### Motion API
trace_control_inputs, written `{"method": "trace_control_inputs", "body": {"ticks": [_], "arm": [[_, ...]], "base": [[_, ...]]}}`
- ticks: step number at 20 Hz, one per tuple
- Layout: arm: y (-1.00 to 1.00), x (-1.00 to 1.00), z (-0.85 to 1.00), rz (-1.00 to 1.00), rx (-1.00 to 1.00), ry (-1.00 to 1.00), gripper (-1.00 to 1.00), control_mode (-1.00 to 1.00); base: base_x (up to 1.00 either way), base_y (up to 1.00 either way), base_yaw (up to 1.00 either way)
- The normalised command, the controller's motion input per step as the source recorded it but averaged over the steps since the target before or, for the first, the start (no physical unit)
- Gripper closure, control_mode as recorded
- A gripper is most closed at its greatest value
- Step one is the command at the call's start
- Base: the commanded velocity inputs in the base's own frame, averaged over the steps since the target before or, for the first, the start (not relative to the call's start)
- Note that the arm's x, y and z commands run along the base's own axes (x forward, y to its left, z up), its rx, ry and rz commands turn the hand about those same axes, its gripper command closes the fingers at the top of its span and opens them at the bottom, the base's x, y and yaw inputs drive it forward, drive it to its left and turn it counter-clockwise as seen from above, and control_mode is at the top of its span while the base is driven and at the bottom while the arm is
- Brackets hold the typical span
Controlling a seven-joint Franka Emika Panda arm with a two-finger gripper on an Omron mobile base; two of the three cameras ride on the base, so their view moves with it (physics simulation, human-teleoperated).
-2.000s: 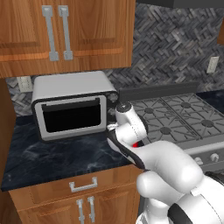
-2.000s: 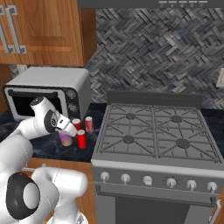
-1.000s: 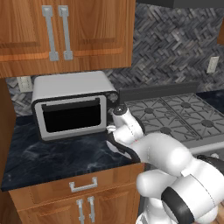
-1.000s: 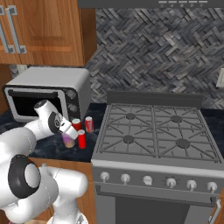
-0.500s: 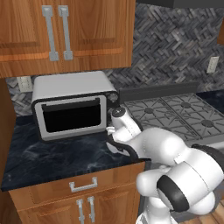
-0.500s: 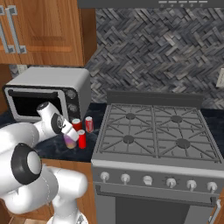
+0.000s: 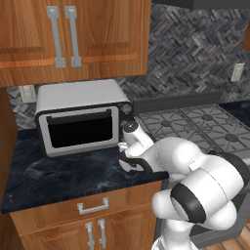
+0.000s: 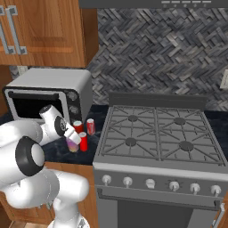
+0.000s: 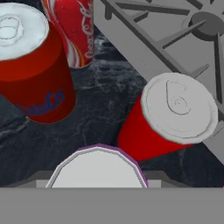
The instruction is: Four empty soda cans are scattered around the kitchen. Gather all the cans and cluster them next to the stove for recycling.
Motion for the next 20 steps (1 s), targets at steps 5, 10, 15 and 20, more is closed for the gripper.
{"method": "trace_control_inputs", "body": {"ticks": [5,10,15,20], "arm": [[0.0,0.08,-0.13,-0.01,0.0,0.0,1.0,-1.0],[0.0,0.03,-0.13,-0.01,0.0,0.0,1.0,-1.0],[0.0,0.0,-0.03,-0.01,0.0,0.0,-1.0,-1.0],[-0.1,0.0,-0.01,0.0,0.0,0.0,-1.0,-1.0]], "base": [[0.0,0.0,0.0],[0.0,0.0,0.0],[0.0,0.0,0.0],[0.0,0.0,0.0]]}}
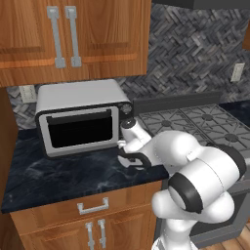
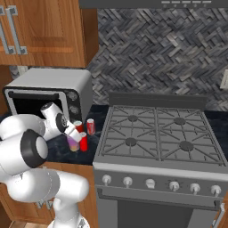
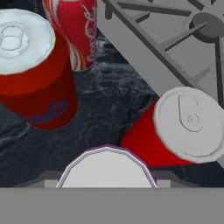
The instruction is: Four empty soda cans are scattered around the kitchen. Gather all the cans and cluster them next to the stove for recycling.
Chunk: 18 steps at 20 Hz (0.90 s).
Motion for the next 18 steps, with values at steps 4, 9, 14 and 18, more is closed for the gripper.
{"method": "trace_control_inputs", "body": {"ticks": [4,9,14,18], "arm": [[-0.24,0.0,-0.06,0.0,0.0,0.0,-1.0,-1.0],[-0.19,0.0,-0.02,0.0,0.0,0.0,-1.0,-1.0],[-0.04,0.0,0.0,0.0,0.0,0.0,-1.0,-1.0],[0.17,0.0,0.0,-0.01,0.0,0.0,-1.0,-1.0]], "base": [[0.0,0.0,0.0],[0.0,0.0,0.0],[0.0,0.0,0.0],[0.0,0.0,0.0]]}}
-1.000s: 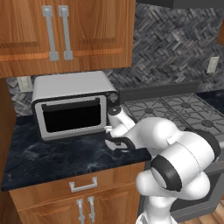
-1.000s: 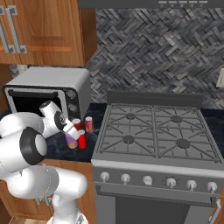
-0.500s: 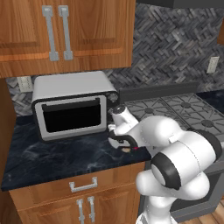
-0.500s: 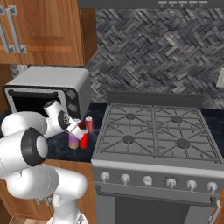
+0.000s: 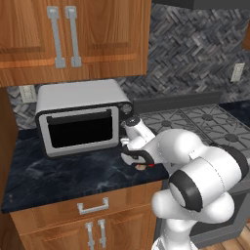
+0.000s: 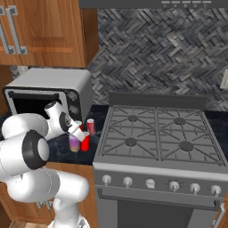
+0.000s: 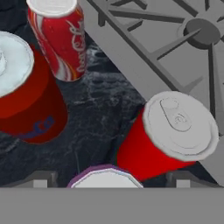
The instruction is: Four empty soda cans are scattered around the kitchen. Gather all the cans and cluster them next to the stove for recycling.
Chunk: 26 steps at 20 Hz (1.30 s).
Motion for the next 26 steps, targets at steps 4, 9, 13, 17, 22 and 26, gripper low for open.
{"method": "trace_control_inputs", "body": {"ticks": [4,9,13,17,22,26], "arm": [[0.49,0.0,0.0,-0.02,0.0,0.0,-1.0,-1.0],[0.33,0.0,0.07,-0.02,0.0,0.0,-1.0,-1.0],[0.1,0.0,0.27,-0.03,0.0,0.0,-1.0,-1.0],[0.0,-0.12,0.3,-0.05,0.0,0.0,-1.0,-1.0],[-0.05,-0.22,0.27,-0.08,0.0,0.0,-1.0,-1.0],[-0.12,-0.32,0.37,-0.03,0.0,0.0,-1.0,-1.0]], "base": [[0.0,0.0,0.0],[0.0,0.0,0.0],[0.0,0.0,0.0],[0.0,0.0,0.0],[0.0,0.0,0.0],[0.0,0.0,0.0]]}}
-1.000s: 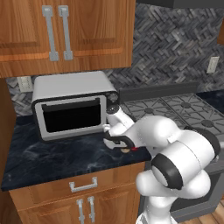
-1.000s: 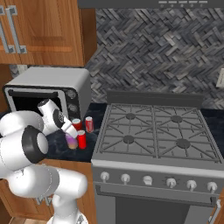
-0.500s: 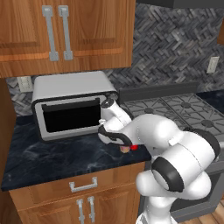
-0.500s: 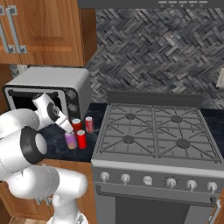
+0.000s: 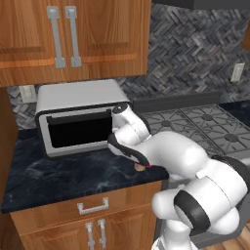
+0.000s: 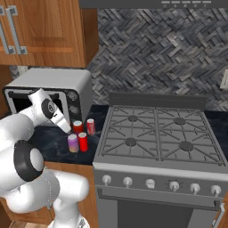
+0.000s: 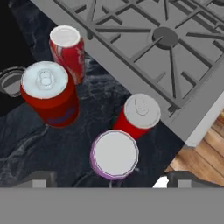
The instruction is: Four empty soda cans are scattered around the kitchen. Gather all the cans and cluster them next to the stove for recycling.
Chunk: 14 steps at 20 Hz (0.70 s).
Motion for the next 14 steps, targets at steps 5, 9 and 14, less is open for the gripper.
{"method": "trace_control_inputs", "body": {"ticks": [5,9,14], "arm": [[-0.33,-0.52,0.43,0.01,0.0,0.0,-1.0,-1.0],[-0.54,-0.88,0.36,0.13,0.0,0.0,-1.0,-1.0],[-0.57,-1.0,0.29,0.22,0.01,-0.06,-1.0,-1.0]], "base": [[0.0,0.0,0.0],[0.0,0.0,0.0],[0.0,0.0,0.0]]}}
